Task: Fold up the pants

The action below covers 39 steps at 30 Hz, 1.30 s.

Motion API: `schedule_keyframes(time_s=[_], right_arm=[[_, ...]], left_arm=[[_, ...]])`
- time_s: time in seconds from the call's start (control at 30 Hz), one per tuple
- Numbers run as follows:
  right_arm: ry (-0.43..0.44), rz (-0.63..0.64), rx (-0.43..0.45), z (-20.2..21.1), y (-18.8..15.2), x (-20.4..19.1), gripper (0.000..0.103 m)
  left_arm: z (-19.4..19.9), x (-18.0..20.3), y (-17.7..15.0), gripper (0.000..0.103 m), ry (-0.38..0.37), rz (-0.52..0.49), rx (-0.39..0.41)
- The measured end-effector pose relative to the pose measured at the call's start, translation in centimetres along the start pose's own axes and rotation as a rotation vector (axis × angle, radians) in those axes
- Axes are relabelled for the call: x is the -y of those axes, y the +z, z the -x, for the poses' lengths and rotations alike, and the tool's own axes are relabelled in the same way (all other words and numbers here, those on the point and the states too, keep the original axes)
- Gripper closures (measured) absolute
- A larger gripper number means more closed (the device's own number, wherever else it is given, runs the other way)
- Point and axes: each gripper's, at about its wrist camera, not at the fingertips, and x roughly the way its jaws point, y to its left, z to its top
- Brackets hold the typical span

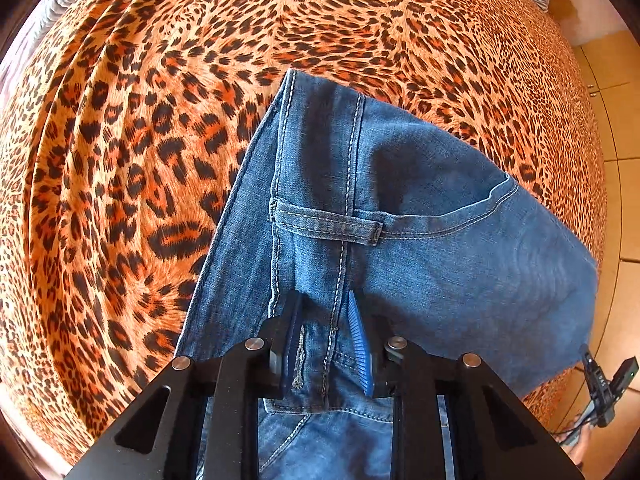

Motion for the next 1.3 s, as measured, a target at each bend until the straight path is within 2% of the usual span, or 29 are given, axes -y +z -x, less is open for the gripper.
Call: schedule_keyframes(time_s=[0.03,0.1,0.13,0.17,0.2,0.23,0.27,0.3,0.33,0.37,0.4,0.57,0.73,0.8,0.97,1.0,1.07,1.1,1.17,1.2,1.23,1.3], right_arm=[[-0.027,-0.021,-0.021,-0.2,-0.2,0.8,0.090],[-0.186,-0.006,-0.082,-1.5,-0.9,2.0,0.100],[-0.212,-0.027,-0.124,-2.0,-1.3,3.0,0.100],[-0.179,-0.075,-0.107,-1.4,-1.6,3.6,0.099],[-0.104,-0.120,-0.057,0.0,-1.9,4.0,0.093],[-0.024,-0.148,-0.013,1.5,-2.5,4.2,0.093],[0.039,-0.162,-0.001,2.8,-3.3,4.4,0.089],[0.067,-0.163,-0.003,3.9,-4.2,4.4,0.075],[0.076,-0.153,-0.002,4.9,-5.6,4.3,0.067],[0.078,-0.141,-0.006,5.9,-7.1,4.2,0.054],[0.072,-0.134,-0.016,6.7,-8.8,4.2,0.051],[0.046,-0.196,-0.049,9.6,-17.9,6.4,0.051],[0.043,-0.271,-0.106,10.6,-24.6,8.2,0.051],[0.038,-0.265,-0.142,10.3,-26.2,7.8,0.051],[0.004,-0.244,-0.183,9.8,-29.4,6.7,0.050],[0.000,-0.244,-0.189,9.8,-29.9,6.6,0.047],[-0.012,-0.245,-0.187,9.6,-30.9,6.4,0.042],[-0.020,-0.246,-0.190,9.2,-31.3,6.4,0.042],[-0.031,-0.226,-0.179,9.0,-31.7,6.0,0.044],[-0.029,-0.211,-0.158,9.2,-31.9,5.6,0.064],[0.016,-0.221,-0.152,9.3,-31.9,5.6,0.086],[0.016,-0.260,-0.131,9.5,-32.3,6.0,0.086]], left_arm=[[-0.2,0.1,0.0,0.079,0.010,-0.001,0.001],[-0.5,0.6,-0.2,0.078,0.041,-0.007,0.007],[-0.4,0.8,-0.3,0.078,0.053,-0.010,0.003],[-0.2,0.8,-0.3,0.078,0.056,-0.006,-0.003],[0.3,0.8,-0.5,0.078,0.053,-0.004,-0.009],[1.1,0.5,-1.0,0.078,0.038,-0.013,-0.005],[2.2,0.4,-1.5,0.078,0.026,-0.031,0.006],[3.2,-0.1,-2.3,0.075,0.021,-0.058,0.017],[4.0,-0.7,-3.5,0.072,0.022,-0.086,0.035],[4.8,-1.6,-4.7,0.065,0.009,-0.104,0.040],[5.6,-2.6,-6.1,0.060,-0.014,-0.116,0.040],[7.4,-8.8,-13.7,0.055,-0.082,-0.077,-0.005],[6.4,-12.8,-20.7,0.054,-0.147,0.004,-0.072],[5.6,-14.0,-22.1,0.054,-0.193,0.048,-0.084],[6.6,-15.7,-23.1,0.054,-0.312,0.119,-0.067],[7.2,-15.9,-23.4,0.054,-0.328,0.118,-0.056],[8.8,-16.3,-23.7,0.051,-0.306,0.083,-0.009],[9.4,-16.5,-23.8,0.046,-0.285,0.061,0.017],[10.4,-16.3,-24.4,0.044,-0.232,0.036,0.054],[10.4,-16.3,-24.6,0.043,-0.222,0.032,0.054],[10.5,-16.4,-24.9,0.043,-0.231,0.036,0.045],[10.4,-17.1,-25.9,0.036,-0.268,0.053,0.021]])
